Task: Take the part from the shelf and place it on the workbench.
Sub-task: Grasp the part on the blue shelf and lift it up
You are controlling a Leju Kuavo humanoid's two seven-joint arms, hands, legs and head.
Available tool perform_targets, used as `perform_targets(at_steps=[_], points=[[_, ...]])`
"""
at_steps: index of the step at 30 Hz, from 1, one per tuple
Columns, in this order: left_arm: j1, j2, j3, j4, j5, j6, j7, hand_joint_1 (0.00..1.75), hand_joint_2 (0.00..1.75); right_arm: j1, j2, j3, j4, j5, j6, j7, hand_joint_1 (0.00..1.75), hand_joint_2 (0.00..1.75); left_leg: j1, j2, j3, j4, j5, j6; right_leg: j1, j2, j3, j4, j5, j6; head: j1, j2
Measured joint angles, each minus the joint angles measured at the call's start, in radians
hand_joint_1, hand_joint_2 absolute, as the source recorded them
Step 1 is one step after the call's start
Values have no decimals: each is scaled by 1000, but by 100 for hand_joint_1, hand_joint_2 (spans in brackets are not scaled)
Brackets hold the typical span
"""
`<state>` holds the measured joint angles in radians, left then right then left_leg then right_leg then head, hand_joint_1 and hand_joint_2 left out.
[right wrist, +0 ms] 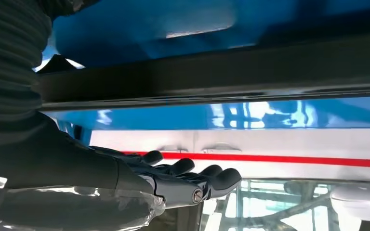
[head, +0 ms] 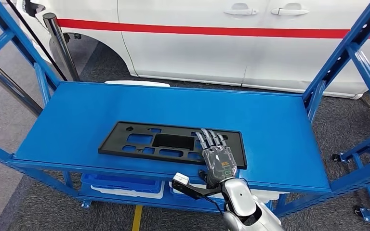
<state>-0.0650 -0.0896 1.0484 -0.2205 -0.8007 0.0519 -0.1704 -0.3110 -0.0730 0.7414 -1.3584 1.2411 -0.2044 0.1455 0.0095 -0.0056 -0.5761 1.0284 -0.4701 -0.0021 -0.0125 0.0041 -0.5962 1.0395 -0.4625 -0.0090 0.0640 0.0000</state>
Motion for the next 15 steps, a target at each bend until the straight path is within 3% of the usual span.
perform_targets(at_steps=[2,4,5,6,7,9,11,15], points=[[0,0,1,0,0,1,-5,0,0,-6,0,-2,3,-16,8,-7,0,175,3,1,-26,62,-41,-9,-2,-2,4,-7,3,-11,0,0],[0,0,3,0,0,2,-9,0,0,-8,-1,-2,7,-25,12,-10,0,175,3,1,-86,192,-103,-16,0,-4,4,-7,2,-16,0,0],[1,1,5,0,0,2,-10,0,0,-9,-1,-2,10,-29,14,-11,0,175,3,1,-113,248,-121,-17,1,-4,4,-7,2,-17,0,0],[2,1,6,0,0,2,-10,0,0,-9,-2,-3,12,-32,15,-12,0,175,3,1,-127,275,-120,-18,2,-4,5,-7,1,-17,0,0],[3,1,7,0,0,2,-11,0,0,-10,-2,-3,13,-35,18,-12,3,175,3,1,-122,261,-100,-17,2,-3,7,-7,1,-17,0,0],[4,2,9,0,0,2,-11,0,0,-14,-2,-3,16,-38,21,-12,90,175,3,1,-63,135,-28,-10,2,-2,12,-6,-2,-16,0,0],[1,2,13,0,0,2,-12,0,0,-16,-2,-4,19,-40,23,-12,175,175,-1,1,-9,19,10,-2,5,-1,14,-5,-4,-10,0,0],[1,3,22,0,1,2,-12,0,0,-17,-4,-4,25,-47,25,-19,175,175,-4,0,2,-12,15,18,6,-1,10,-3,-5,11,0,0]])
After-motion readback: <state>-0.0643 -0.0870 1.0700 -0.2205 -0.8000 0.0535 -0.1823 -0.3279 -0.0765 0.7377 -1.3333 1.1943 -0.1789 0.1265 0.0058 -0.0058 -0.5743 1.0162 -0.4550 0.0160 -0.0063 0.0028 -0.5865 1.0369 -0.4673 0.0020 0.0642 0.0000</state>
